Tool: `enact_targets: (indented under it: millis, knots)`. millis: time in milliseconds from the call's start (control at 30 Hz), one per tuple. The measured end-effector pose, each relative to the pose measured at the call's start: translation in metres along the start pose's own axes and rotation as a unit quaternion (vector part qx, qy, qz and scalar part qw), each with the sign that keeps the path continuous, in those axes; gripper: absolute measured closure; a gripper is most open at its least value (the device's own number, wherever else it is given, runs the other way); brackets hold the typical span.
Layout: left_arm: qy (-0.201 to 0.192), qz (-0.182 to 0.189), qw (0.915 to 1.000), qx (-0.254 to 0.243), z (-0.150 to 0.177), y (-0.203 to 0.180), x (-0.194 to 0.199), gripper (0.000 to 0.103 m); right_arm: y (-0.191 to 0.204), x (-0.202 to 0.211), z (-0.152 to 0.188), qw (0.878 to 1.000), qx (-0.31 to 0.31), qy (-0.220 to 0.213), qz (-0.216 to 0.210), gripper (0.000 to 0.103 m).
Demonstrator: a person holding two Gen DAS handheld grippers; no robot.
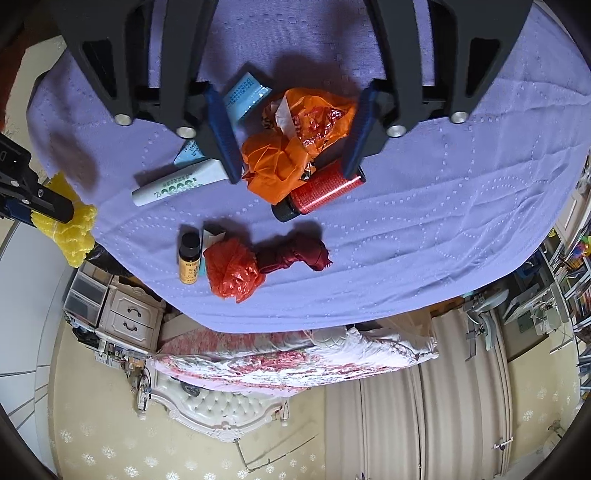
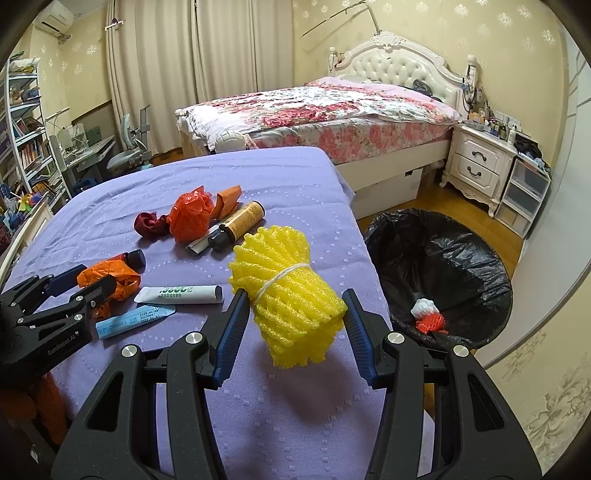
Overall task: Collect trash
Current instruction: 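Grasp the orange plastic bag with the left gripper while the right holds the yellow net, then move both grippers over the bin and release the orange bag and yellow net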
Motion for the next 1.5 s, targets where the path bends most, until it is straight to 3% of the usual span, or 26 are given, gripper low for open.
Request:
enact_targets:
  millis: [33,267,633,867,1133,1500]
  knots:
    - [0.003,0.006,1.0,-0.001,0.001,-0.001,0.0,0.062,0.0,-0.001,0.001,1.0,0.0,0.001,-0.001,0.053]
    - [-0.01,0.016,0.9998,0.009,-0.003,0.001,0.011,0.065,0.002,-0.002,0.002,1.0,0.001,0.002,0.0,0.053]
    - [-0.094,0.064,0.9935,0.003,-0.049,-0.04,0.054,0.065,-0.044,0.004,-0.012,0.998,-0.033,-0.013,0.047,0.053]
    - [-0.099,0.102,0.9898,-0.01,-0.069,-0.093,0.033,0.065,-0.092,-0.001,-0.017,0.993,-0.063,-0.018,0.098,0.053]
    - [-0.069,0.132,0.9883,-0.032,-0.072,-0.152,-0.008,0.065,-0.139,-0.021,-0.013,0.986,-0.103,-0.008,0.133,0.053]
    - [-0.043,0.141,0.9866,-0.069,-0.074,-0.209,-0.056,0.065,-0.185,-0.05,-0.005,0.975,-0.146,0.008,0.165,0.053]
Point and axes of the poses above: each gripper's, at about its wrist camera, not at the fingertips, and x roughly against the way its jaws point, y to its left, z to its underside, the point moved 8 cm from there along -x, roughly the way its jaws point, and after that the axes turned 9 degrees about x, right-handed, at the moved point
